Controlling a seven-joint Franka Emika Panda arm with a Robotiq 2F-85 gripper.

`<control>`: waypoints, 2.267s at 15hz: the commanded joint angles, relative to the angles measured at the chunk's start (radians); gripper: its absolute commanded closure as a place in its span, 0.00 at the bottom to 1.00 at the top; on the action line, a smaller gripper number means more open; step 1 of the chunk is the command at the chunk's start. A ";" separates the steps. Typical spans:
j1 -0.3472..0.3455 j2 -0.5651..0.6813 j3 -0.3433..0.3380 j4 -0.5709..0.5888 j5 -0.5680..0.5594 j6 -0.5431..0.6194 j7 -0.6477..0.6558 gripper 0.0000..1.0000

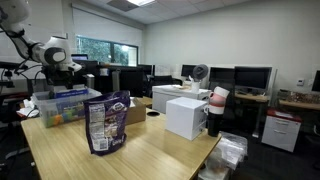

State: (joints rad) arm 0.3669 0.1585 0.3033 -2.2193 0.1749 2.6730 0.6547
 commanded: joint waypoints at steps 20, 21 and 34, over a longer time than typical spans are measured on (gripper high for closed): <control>-0.003 -0.059 0.044 -0.012 0.149 -0.001 -0.146 1.00; -0.005 -0.059 0.044 -0.013 0.175 -0.002 -0.164 0.98; -0.019 -0.062 0.038 -0.059 0.346 -0.006 -0.251 0.98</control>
State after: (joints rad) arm 0.3673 0.1145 0.3289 -2.2408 0.4658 2.6731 0.4575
